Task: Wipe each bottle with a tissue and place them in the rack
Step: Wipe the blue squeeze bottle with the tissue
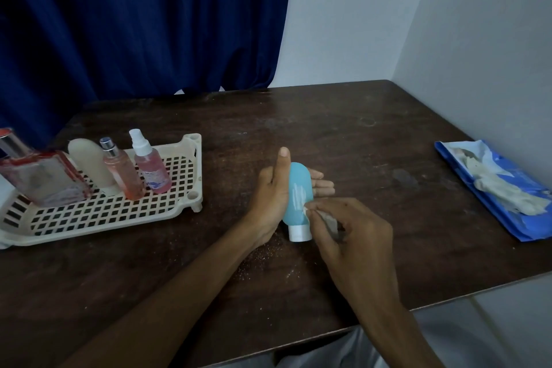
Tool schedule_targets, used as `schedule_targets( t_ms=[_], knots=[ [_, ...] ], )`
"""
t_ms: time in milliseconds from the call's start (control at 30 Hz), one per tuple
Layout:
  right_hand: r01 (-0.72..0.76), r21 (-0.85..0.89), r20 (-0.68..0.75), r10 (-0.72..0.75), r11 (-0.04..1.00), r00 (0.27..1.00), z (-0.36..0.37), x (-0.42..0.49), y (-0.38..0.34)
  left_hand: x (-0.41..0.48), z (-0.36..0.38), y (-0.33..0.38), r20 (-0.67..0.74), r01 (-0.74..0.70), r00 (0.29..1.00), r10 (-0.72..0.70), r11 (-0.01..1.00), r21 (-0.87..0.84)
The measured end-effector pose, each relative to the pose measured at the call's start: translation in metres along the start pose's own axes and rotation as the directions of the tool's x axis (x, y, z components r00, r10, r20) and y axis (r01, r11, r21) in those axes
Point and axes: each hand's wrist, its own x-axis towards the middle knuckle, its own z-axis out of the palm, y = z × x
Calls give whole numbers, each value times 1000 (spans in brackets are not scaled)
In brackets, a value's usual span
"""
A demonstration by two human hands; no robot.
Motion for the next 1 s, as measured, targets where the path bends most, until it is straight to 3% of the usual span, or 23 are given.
schedule_targets(
  t_ms=[400,800,900,1000],
  knots=[
    [42,-22,1,-42,999,999,-1,-2,-1,-3,3,4,11,-10,1000,10,1000,0],
    [81,-22,0,-81,996,997,1,4,-2,0,0,-1,-49,-23,998,29,992,127],
    [63,-29,-24,-63,998,998,2,9,-4,-2,2,2,0,-17,1000,17,997,73],
    [68,-51,-19,-69,996,997,7,5,-7,-5,2,5,77,36,997,-28,994,-103]
  ],
)
